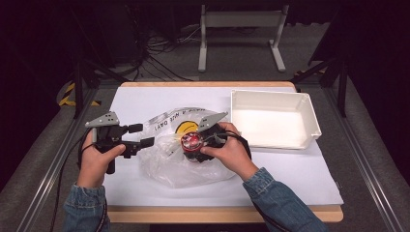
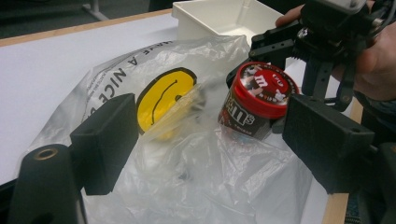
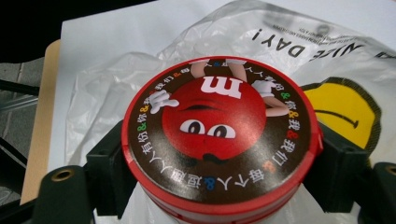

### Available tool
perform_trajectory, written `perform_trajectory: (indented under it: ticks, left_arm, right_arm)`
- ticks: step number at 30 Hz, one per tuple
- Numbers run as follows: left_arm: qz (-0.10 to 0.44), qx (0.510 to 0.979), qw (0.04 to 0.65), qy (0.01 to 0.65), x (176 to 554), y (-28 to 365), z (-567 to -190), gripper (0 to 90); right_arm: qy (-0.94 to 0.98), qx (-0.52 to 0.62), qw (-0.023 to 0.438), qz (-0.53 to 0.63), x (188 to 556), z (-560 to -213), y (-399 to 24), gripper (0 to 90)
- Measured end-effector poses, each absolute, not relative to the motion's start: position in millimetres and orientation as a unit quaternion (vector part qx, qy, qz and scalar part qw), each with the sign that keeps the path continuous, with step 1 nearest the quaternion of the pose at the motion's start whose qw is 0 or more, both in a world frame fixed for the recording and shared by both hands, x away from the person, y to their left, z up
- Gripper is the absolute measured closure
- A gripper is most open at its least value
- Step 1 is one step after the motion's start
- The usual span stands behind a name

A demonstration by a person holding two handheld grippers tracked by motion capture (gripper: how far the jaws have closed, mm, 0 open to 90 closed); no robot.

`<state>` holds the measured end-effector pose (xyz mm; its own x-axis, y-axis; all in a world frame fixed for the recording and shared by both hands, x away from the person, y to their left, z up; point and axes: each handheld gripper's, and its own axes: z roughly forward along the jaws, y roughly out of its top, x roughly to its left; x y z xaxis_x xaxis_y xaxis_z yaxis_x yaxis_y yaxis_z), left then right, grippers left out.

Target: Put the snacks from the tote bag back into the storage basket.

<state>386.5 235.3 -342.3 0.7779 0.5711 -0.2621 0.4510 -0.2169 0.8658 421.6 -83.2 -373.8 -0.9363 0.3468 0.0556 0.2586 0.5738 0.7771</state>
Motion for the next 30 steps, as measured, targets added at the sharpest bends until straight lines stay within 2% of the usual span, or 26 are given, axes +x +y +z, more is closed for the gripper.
perform_trajectory:
  ticks: [17,30]
  left_arm:
    - [0.063,0.778,0.529,0.332,388,237,-341,18.9]
    - [0.06,0.777,0.531,0.334,389,237,-341,17.4]
  right_arm:
    - [0.869,0.178,0.052,0.458,419,-332,-90,22.2]
    - [0.864,0.179,0.069,0.465,418,-308,-102,22.1]
